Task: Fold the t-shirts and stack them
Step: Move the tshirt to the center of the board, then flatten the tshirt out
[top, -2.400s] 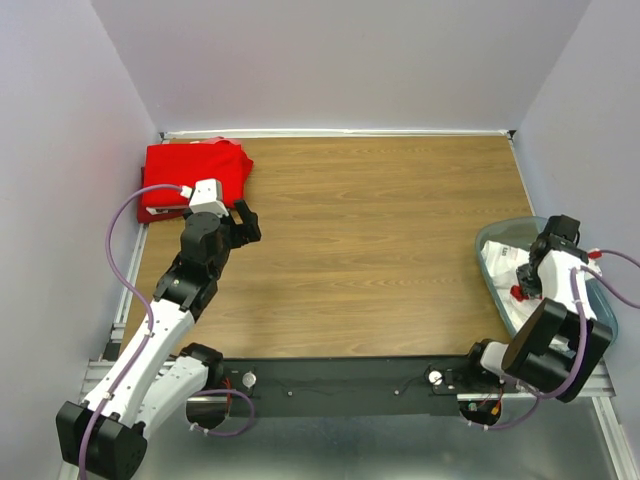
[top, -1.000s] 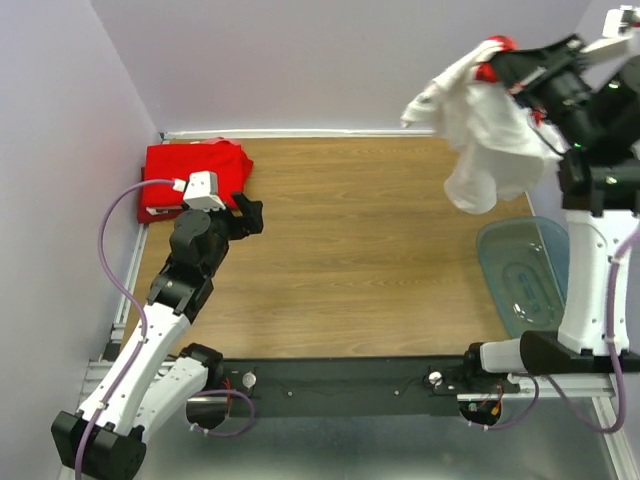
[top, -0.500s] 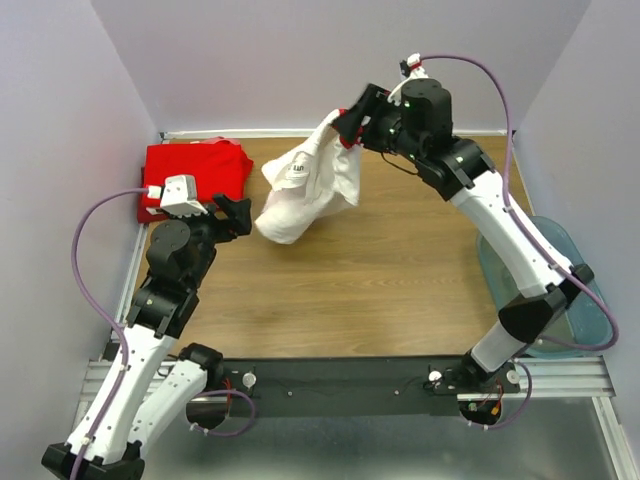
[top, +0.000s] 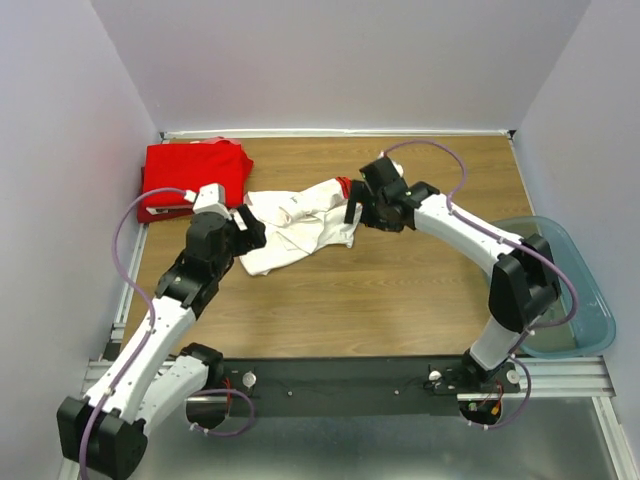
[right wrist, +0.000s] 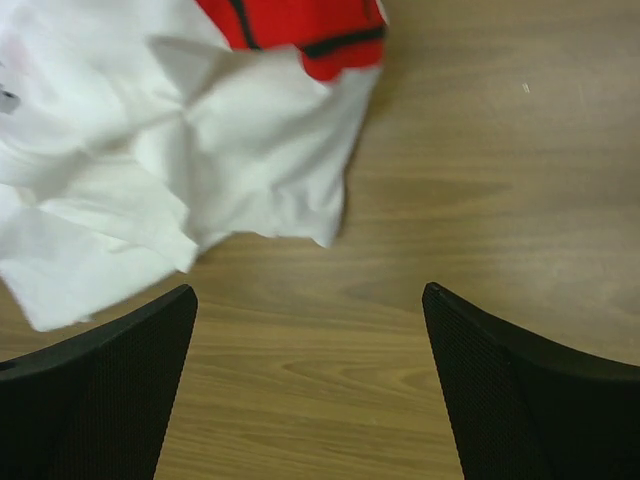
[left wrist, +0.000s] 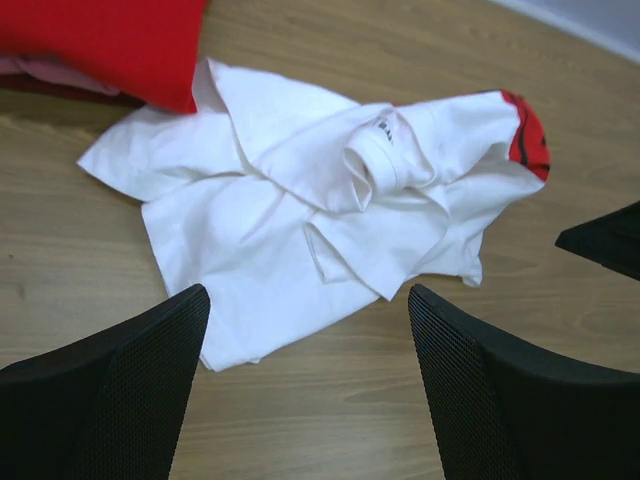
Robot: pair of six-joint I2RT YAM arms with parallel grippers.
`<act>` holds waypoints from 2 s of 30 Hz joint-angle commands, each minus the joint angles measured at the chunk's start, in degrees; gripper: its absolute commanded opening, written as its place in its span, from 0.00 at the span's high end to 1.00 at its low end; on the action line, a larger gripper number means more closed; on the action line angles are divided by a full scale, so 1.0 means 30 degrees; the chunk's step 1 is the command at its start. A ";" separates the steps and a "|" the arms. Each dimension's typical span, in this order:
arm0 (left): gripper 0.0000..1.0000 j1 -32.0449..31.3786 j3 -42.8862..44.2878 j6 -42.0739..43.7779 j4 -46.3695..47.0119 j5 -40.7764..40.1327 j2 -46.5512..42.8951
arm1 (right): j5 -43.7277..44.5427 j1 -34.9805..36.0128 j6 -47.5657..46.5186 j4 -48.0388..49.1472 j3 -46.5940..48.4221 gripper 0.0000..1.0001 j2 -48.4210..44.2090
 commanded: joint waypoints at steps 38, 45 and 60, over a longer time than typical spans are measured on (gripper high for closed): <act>0.42 -0.6060 0.7066 0.2865 0.1032 -0.0701 1.7672 | -0.1620 -0.4805 0.2641 0.1268 -1.0201 0.00 -0.5571; 0.47 -0.6118 0.8239 0.3389 -0.0082 -0.1552 1.8963 | -0.1766 -0.4922 0.2553 0.1327 -1.0318 0.00 -0.5571; 0.72 -0.6411 0.8357 0.3831 -0.0815 -0.2286 1.9814 | -0.1972 -0.5039 0.2612 0.1561 -1.0347 0.00 -0.4986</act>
